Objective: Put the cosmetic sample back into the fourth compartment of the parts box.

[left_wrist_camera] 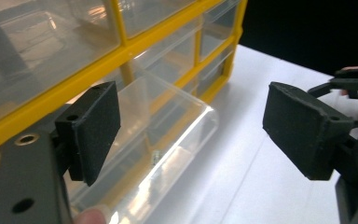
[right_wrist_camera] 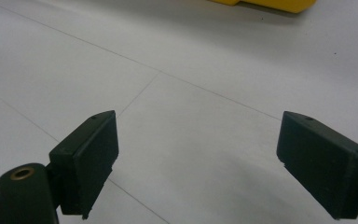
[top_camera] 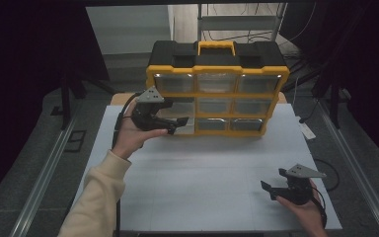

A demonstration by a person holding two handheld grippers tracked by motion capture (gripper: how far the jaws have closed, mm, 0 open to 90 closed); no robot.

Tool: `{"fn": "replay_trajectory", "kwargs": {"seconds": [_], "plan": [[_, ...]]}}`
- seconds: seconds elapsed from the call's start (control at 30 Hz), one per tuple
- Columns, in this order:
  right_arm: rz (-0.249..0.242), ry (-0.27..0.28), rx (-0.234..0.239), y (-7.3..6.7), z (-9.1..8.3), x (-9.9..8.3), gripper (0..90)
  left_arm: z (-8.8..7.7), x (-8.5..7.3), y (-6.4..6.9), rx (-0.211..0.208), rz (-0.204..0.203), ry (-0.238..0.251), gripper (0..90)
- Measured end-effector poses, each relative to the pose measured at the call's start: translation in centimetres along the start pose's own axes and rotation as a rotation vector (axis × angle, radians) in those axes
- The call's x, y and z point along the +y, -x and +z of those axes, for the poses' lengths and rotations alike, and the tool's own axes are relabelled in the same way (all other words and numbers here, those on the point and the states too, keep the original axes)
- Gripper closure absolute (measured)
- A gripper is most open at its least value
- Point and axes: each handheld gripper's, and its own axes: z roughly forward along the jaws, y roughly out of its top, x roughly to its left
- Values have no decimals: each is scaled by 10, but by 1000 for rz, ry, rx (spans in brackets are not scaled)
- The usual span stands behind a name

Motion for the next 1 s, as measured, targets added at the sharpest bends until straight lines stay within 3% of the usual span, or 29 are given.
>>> {"fn": "replay_trajectory", "kwargs": {"seconds": [0.27, 0.43, 0.6, 1.0], "plan": [[-19, 1, 5, -4, -1, 1, 133, -6, -10, 11, 2, 20, 16, 175], [-25, -3, 1, -5, -2, 1, 133, -11, -19, 18, -27, 15, 33, 175], [-21, -6, -7, -4, -3, -1, 133, -21, -32, 29, -30, 18, 57, 177], [-19, -5, -11, -4, -5, -2, 133, -24, -66, 45, -64, 7, 10, 185]]}}
